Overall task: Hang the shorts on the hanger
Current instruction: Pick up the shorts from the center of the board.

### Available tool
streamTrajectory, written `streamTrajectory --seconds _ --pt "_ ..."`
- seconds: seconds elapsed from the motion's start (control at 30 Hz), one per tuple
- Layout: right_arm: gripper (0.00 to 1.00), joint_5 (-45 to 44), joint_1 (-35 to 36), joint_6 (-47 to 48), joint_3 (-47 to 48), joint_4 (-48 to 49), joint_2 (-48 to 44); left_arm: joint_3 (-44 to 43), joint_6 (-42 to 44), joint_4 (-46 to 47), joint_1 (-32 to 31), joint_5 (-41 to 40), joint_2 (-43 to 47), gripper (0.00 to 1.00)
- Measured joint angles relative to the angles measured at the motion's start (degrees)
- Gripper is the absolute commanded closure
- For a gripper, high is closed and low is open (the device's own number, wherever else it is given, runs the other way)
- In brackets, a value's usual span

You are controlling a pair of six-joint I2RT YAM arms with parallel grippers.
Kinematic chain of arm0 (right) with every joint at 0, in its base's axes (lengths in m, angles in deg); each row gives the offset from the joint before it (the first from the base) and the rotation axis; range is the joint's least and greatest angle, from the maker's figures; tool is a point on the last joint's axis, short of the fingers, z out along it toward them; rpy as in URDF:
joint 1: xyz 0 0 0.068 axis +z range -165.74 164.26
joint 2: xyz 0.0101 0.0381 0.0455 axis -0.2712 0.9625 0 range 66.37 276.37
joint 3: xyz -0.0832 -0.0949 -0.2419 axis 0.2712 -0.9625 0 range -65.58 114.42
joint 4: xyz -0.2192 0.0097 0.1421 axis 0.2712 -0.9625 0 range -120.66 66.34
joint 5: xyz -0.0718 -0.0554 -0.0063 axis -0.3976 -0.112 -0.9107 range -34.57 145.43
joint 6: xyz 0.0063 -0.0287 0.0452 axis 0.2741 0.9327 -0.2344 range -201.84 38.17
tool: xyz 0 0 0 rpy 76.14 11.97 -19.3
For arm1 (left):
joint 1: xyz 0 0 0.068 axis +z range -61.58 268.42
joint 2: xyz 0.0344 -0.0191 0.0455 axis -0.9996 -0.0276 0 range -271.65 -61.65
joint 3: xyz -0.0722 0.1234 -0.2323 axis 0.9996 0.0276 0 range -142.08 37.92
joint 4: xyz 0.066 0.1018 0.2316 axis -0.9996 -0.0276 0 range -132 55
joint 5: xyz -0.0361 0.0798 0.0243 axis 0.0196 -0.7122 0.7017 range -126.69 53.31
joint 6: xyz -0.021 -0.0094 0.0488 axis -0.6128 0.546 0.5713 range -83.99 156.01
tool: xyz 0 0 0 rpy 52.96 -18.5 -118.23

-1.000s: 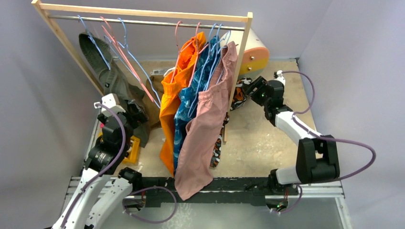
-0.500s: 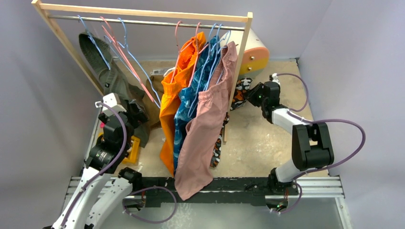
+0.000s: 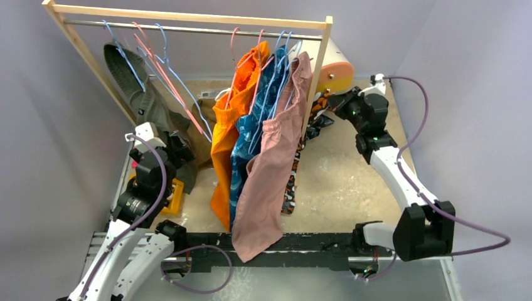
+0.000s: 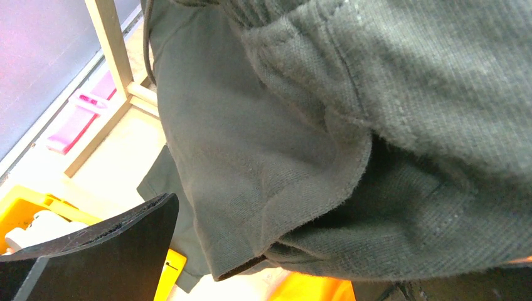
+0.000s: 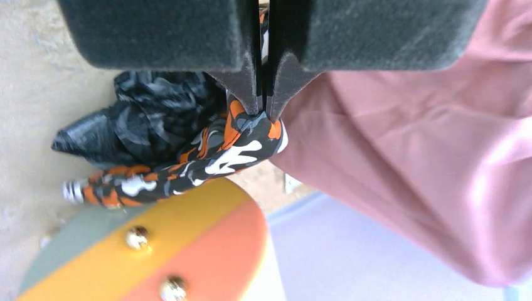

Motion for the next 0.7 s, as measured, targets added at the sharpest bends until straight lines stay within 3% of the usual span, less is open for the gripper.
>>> streamTrajectory --seconds 0.23,0.7 --pt "1.0 -0.02 0.02 1.51 5.01 -4.94 -4.87 0.0 0.0 0.0 0.0 0.0 0.0 0.05" --pt "1.0 -3.02 0.24 8.09 20.04 -14.86 -5.53 0.0 0.0 -0.02 0.0 -0.02 0.04 0.05"
